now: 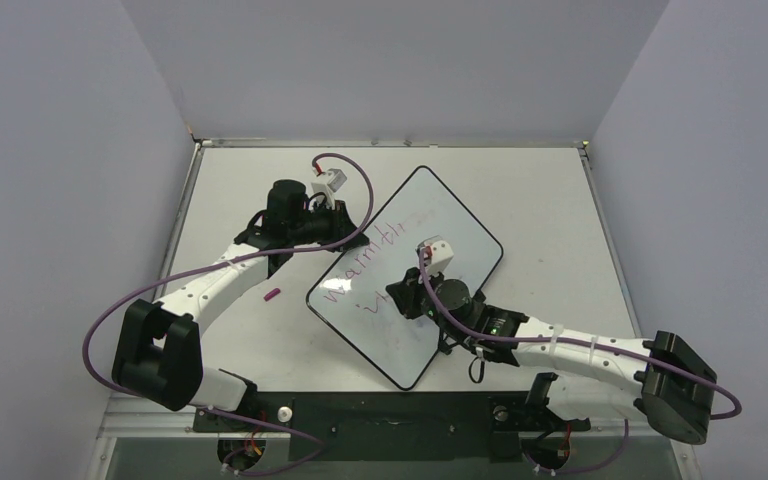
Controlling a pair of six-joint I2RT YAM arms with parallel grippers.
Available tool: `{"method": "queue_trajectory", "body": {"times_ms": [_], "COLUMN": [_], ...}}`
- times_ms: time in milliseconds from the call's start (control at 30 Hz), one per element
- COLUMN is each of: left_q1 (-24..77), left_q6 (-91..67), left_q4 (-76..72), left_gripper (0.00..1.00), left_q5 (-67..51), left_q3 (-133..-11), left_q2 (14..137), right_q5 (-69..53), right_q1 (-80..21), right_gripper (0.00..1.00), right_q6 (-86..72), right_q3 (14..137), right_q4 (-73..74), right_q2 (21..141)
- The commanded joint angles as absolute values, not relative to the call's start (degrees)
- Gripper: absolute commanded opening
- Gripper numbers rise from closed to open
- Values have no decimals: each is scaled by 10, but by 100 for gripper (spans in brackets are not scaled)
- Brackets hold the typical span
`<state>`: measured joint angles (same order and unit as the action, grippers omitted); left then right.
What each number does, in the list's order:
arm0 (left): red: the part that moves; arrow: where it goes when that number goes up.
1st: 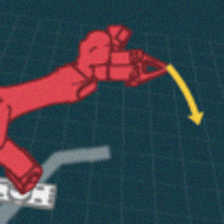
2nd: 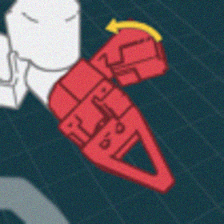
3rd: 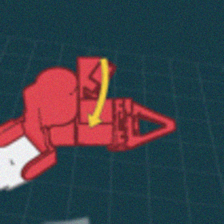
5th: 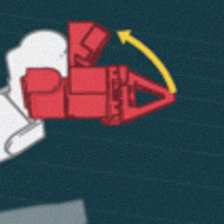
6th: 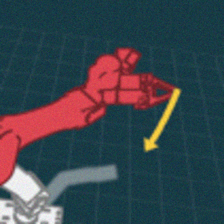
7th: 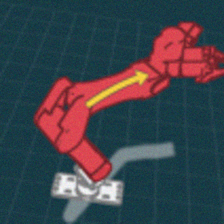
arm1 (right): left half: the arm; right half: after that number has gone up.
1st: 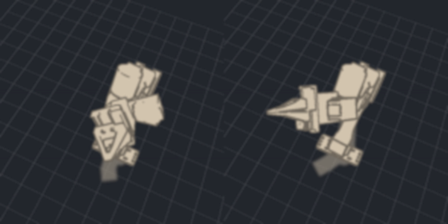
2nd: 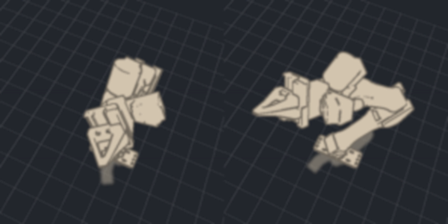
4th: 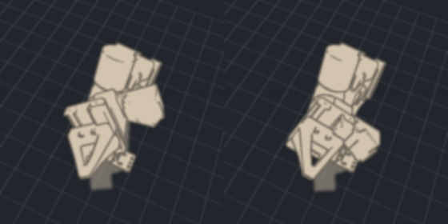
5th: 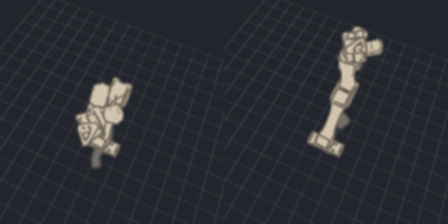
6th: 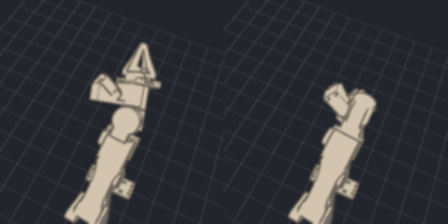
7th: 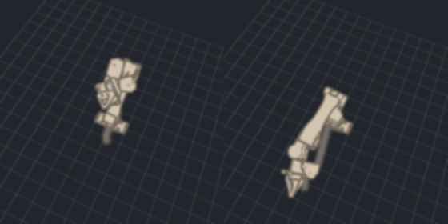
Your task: Write a sentence on the whiteboard
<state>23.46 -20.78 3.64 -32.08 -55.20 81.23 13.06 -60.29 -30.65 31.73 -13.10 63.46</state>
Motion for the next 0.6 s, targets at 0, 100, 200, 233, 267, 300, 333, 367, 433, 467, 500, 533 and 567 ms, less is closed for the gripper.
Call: {"method": "queue_trajectory", "body": {"times_ms": [0, 100, 200, 233, 267, 300, 333, 367, 433, 467, 500, 533, 567], "left_q1": [229, 229, 230, 229, 229, 230, 230, 229, 229, 229, 229, 229, 229], "left_q6": [-161, -161, -160, -160, -160, -159, -160, -160, -160, -160, -160, -160, -159], "left_q4": [9, 9, 9, 9, 9, 9, 9, 9, 9, 9, 9, 9, 9], "left_gripper": [0, 0, 0, 0, 0, 0, 0, 0, 0, 0, 0, 0, 0], "left_q5": [-283, -283, -283, -283, -283, -283, -283, -284, -284, -284, -284, -285, -285], "left_q3": [-552, -553, -553, -553, -553, -554, -554, -554, -554, -555, -555, -555, -555], "left_q2": [794, 794, 795, 795, 795, 795, 795, 795, 797, 797, 797, 797, 797], "right_q5": [132, 131, 131, 132, 132, 133, 135, 136, 142, 143, 143, 144, 146], "right_q1": [-599, -599, -597, -594, -593, -590, -588, -585, -580, -576, -574, -571, -570], "right_gripper": [0, 0, 0, 0, 0, 0, 0, 0, 0, 0, 0, 0, 0], "right_q6": [-290, -285, -282, -282, -282, -283, -282, -283, -280, -279, -277, -276, -275], "right_q3": [355, 372, 381, 383, 385, 387, 388, 390, 392, 393, 393, 394, 394], "right_q4": [-114, -112, -111, -110, -109, -108, -104, -103, -94, -92, -88, -86, -81], "right_q2": [662, 671, 679, 679, 681, 682, 683, 683, 681, 680, 679, 678, 678]}}
